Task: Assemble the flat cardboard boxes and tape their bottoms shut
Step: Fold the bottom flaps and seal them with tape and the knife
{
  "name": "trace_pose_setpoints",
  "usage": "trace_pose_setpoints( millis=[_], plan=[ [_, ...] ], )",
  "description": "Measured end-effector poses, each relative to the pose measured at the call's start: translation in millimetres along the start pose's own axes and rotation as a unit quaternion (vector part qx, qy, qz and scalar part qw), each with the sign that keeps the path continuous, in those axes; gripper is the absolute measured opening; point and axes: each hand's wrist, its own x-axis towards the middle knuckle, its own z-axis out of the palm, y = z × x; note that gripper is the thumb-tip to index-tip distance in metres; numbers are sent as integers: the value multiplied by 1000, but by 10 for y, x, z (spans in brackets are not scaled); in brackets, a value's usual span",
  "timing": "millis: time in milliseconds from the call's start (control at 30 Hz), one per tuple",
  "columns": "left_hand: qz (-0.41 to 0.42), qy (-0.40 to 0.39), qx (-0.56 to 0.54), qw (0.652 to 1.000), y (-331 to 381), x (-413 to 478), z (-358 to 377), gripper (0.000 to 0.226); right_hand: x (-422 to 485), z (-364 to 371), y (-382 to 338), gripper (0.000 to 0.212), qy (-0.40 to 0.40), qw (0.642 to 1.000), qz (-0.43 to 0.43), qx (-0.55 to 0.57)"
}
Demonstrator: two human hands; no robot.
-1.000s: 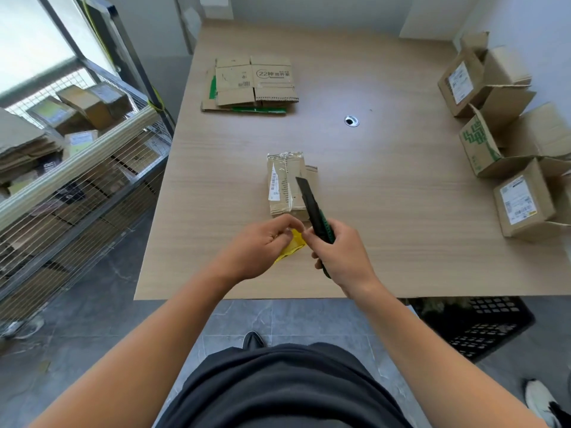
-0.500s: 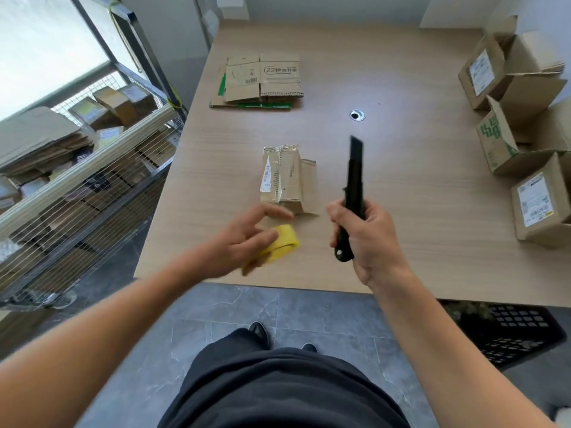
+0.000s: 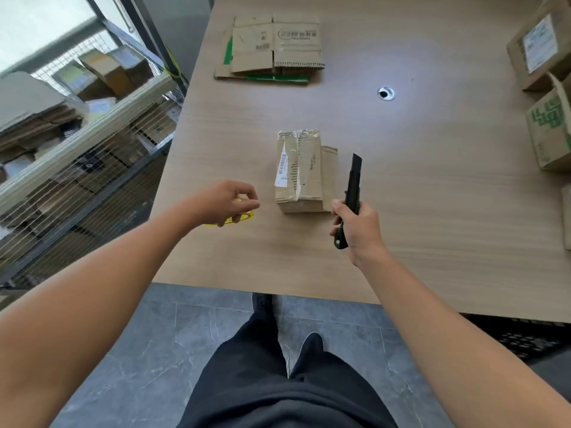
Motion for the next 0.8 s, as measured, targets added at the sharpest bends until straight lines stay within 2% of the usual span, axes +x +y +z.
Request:
trace_pose_setpoints(
  millis=[167, 300, 433, 533, 700, 800],
  plan=[
    [-6, -14, -11, 1000, -231, 457, 157, 13, 354, 95, 188, 12, 28, 999, 8, -26],
    [9, -5, -25, 1000, -285, 703, 122, 12, 568, 138, 284, 8, 25, 999, 20, 2],
    [46, -1, 52, 998, -255, 830, 94, 10, 743, 128, 323, 6, 11, 999, 48, 24],
    [84, 26, 147, 985, -232, 916, 80, 28, 830, 121, 340, 4, -10, 999, 37, 20],
    [141, 46, 211, 966, -199, 1104, 62, 38, 900, 178, 310, 9, -53, 998, 26, 13],
    [150, 66, 229, 959, -187, 1174, 57, 48, 931, 193, 278, 10, -45, 999, 6, -11]
  ],
)
